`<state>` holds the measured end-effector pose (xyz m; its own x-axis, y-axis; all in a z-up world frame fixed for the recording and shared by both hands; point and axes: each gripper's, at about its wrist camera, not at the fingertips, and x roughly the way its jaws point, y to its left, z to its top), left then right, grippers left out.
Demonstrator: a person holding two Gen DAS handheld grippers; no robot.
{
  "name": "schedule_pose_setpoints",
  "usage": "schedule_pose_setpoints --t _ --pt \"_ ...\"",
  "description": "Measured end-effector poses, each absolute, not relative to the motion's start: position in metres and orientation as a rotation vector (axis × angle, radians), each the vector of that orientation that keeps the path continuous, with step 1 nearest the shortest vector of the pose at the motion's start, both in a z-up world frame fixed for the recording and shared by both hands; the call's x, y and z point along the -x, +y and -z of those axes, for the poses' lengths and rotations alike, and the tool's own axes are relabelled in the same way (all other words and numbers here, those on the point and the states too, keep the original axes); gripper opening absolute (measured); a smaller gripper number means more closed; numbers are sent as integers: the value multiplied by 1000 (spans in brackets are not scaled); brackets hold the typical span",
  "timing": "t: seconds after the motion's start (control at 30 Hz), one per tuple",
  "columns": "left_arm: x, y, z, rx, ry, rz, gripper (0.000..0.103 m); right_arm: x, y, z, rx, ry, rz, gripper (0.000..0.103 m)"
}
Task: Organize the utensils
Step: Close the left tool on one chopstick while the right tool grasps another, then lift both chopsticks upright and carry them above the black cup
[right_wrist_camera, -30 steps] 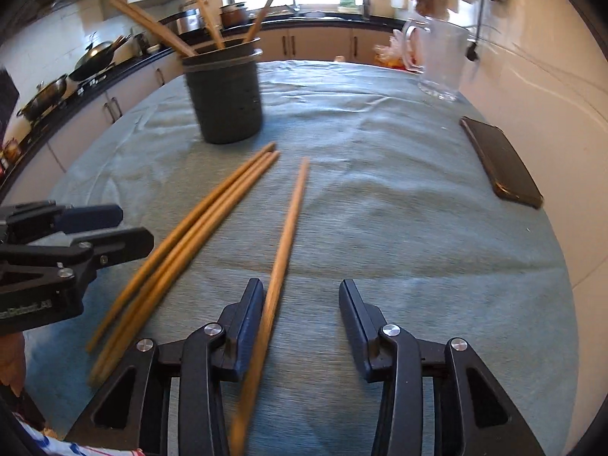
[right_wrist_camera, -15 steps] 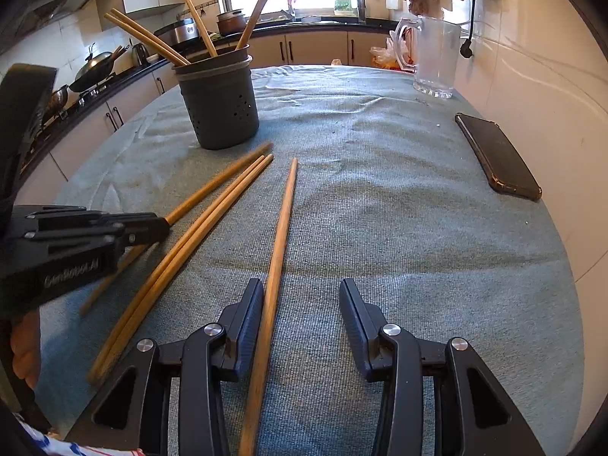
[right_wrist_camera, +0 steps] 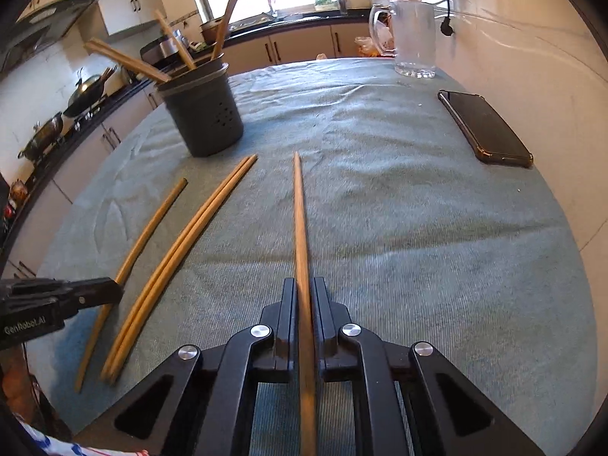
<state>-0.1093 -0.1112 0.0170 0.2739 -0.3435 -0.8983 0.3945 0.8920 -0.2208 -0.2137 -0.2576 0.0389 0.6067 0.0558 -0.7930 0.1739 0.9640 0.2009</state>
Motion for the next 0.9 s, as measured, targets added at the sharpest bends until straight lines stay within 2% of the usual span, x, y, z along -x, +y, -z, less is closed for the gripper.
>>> schedule_pose_setpoints --t 0.3,0.63,0.9 --pt "87 -122 -33 -87 1148 495 6 206 -259 -41 -228 995 35 10" --pt "44 -147 -16 -143 1175 470 7 140 -264 -40 -118 1076 47 10" --pt "29 -151 -14 -109 1181 480 7 87 -270 -40 -136 1132 34 10"
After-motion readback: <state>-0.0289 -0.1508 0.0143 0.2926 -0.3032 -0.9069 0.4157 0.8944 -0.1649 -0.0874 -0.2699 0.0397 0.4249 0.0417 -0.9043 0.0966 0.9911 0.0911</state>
